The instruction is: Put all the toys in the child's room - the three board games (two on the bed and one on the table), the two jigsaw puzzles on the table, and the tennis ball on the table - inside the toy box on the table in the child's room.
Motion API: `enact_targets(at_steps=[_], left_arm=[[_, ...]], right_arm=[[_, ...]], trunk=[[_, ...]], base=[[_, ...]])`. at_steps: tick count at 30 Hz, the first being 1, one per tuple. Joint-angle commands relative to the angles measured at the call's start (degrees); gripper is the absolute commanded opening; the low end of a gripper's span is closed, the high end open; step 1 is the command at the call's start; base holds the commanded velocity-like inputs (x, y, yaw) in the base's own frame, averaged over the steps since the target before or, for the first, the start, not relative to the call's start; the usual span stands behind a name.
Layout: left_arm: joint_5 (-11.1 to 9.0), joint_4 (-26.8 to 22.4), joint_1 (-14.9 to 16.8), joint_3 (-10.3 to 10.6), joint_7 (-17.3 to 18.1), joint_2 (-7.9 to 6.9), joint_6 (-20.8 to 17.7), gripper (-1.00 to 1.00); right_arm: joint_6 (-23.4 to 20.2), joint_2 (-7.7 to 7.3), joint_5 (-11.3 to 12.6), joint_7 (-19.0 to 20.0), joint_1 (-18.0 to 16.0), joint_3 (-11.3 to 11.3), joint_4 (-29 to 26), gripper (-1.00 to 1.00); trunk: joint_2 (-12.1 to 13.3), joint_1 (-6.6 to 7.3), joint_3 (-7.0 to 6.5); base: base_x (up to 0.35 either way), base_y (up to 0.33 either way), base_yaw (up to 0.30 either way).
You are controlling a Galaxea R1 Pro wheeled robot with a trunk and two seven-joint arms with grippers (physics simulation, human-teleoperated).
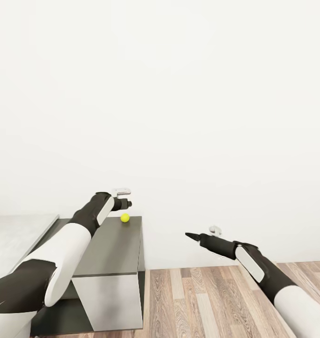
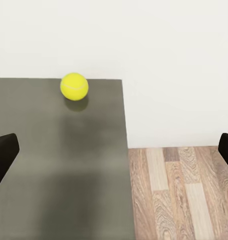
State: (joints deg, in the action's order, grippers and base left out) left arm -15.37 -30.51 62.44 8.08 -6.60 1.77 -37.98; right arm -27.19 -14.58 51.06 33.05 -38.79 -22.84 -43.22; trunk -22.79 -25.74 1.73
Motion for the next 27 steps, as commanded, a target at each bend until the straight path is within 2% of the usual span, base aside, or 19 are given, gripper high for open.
enact_targets(at_steps=[1,11,13,17,27], left_arm=[[-0.6,-0.1,0.1,0.3,-0.5,-0.09,-0.2,1.00],[-0.7,-0.2,0.1,0.3,-0.4,-0.03,-0.2,1.00],[-0.7,-0.2,0.1,0.2,-0.4,-0.10,-0.2,1.00],[-0.7,-0.2,0.1,0.0,-0.3,-0.21,-0.2,1.00],[-0.7,-0.2,0.1,0.1,-0.3,-0.19,-0.2,1.00]], right_arm=[[-1.2,-0.05,0.5,-0.1,-0.1,0.0,-1.4,1.00],[-3.6,0.02,4.1,-0.1,0.7,0.7,-6.5,1.00],[-3.7,0.33,4.1,-0.3,0.9,0.6,-7.3,1.00],[-3.6,2.49,4.0,-0.8,1.1,0.7,-8.1,1.00],[-3.3,2.88,3.8,-1.0,1.2,0.7,-8.1,1.00]], trunk=[[-0.1,-0.04,0.14],[-0.1,-0.04,0.14],[-0.1,-0.04,0.14],[-0.1,-0.04,0.14],[-0.1,-0.04,0.14]], base=[[0.000,0.000,0.000],[0.000,0.000,0.000],[0.000,0.000,0.000],[0.000,0.000,0.000],[0.000,0.000,0.000]])
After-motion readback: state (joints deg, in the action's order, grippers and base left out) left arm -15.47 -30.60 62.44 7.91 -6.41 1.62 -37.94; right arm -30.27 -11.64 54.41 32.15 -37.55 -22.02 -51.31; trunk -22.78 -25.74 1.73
